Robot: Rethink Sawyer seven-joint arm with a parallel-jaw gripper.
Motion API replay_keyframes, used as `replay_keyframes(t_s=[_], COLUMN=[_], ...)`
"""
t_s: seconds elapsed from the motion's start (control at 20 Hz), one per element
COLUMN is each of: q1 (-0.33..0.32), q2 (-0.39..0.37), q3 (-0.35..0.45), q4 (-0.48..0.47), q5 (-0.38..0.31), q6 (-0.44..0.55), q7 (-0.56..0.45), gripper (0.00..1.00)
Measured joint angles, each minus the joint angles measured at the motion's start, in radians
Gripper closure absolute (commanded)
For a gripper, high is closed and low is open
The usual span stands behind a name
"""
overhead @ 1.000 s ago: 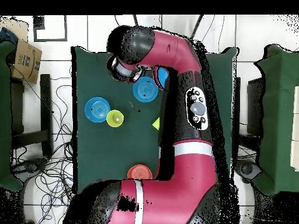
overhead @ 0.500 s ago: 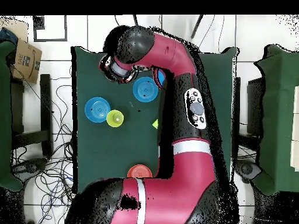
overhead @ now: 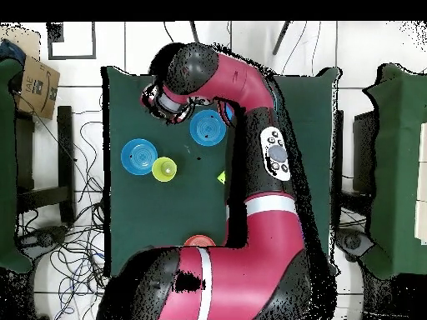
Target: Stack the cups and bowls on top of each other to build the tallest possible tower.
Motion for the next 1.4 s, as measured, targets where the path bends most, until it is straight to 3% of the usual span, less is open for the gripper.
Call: replay_keyframes(t_s=[0.55, 1.1, 1.4], q1=[-0.004, -0.010, -0.011], q2=[0.079, 0.188, 0.202], q3=[0.001, 0.014, 0.023], q4=[-0.016, -0.140, -0.151], q5=[-0.002, -0.003, 0.005], q6=[0.008, 0.226, 0.301], q7=[0.000, 0.000, 0.000], gripper=[0.00, 0.00, 0.00])
